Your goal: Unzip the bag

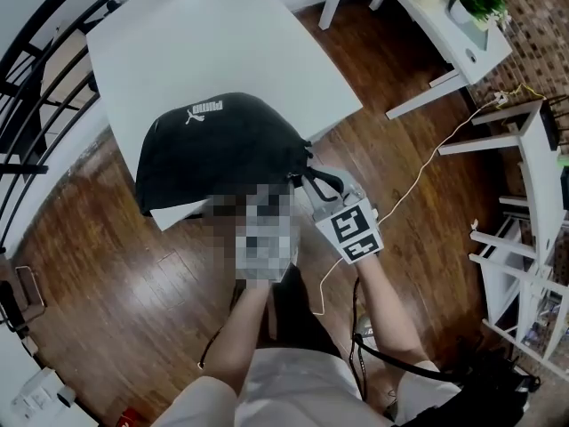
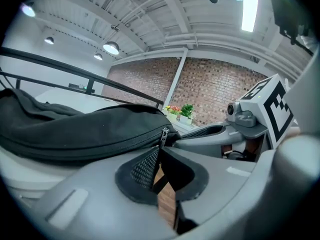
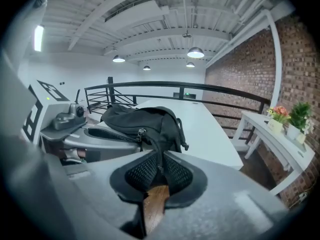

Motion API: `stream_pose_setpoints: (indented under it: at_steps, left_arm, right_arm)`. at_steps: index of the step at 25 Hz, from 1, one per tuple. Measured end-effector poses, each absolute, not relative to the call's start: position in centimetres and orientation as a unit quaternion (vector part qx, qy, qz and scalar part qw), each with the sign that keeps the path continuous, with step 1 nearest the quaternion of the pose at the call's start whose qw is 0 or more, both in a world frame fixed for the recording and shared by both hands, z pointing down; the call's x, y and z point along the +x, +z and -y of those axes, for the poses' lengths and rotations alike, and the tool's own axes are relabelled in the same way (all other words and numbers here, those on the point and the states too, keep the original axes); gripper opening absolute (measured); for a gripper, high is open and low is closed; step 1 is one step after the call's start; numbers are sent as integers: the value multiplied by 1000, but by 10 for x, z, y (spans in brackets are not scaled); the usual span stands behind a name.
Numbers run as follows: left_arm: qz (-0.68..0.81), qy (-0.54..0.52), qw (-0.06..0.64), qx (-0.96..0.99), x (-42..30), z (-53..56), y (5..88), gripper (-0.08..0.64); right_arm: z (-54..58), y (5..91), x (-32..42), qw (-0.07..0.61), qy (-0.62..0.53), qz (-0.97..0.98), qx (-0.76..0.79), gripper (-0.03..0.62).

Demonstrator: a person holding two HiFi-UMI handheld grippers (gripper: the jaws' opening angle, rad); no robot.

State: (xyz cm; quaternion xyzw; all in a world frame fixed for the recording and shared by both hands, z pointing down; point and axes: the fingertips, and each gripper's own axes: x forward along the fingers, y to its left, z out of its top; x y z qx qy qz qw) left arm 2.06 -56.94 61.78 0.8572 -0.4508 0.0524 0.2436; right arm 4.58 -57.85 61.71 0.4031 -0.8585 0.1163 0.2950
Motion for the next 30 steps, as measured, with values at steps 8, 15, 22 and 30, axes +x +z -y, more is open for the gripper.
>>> stream_pose_setpoints:
  at_steps: [8, 15, 22, 30]
  left_arm:
    - [444, 68, 254, 856, -1, 562, 624, 23]
    - [450, 73, 275, 846, -22, 560, 627, 23]
    - [457, 82, 269, 844, -47, 554, 635, 23]
    - [469, 87, 276, 835, -76, 543, 645, 23]
  right_arm:
    - [580, 624, 50, 296, 125, 846, 426, 29]
    - [579, 625, 51, 299, 122, 834, 448, 29]
    - [576, 632, 55, 305, 121, 823, 463, 29]
    - [573, 635, 52, 303, 130, 815, 476, 28]
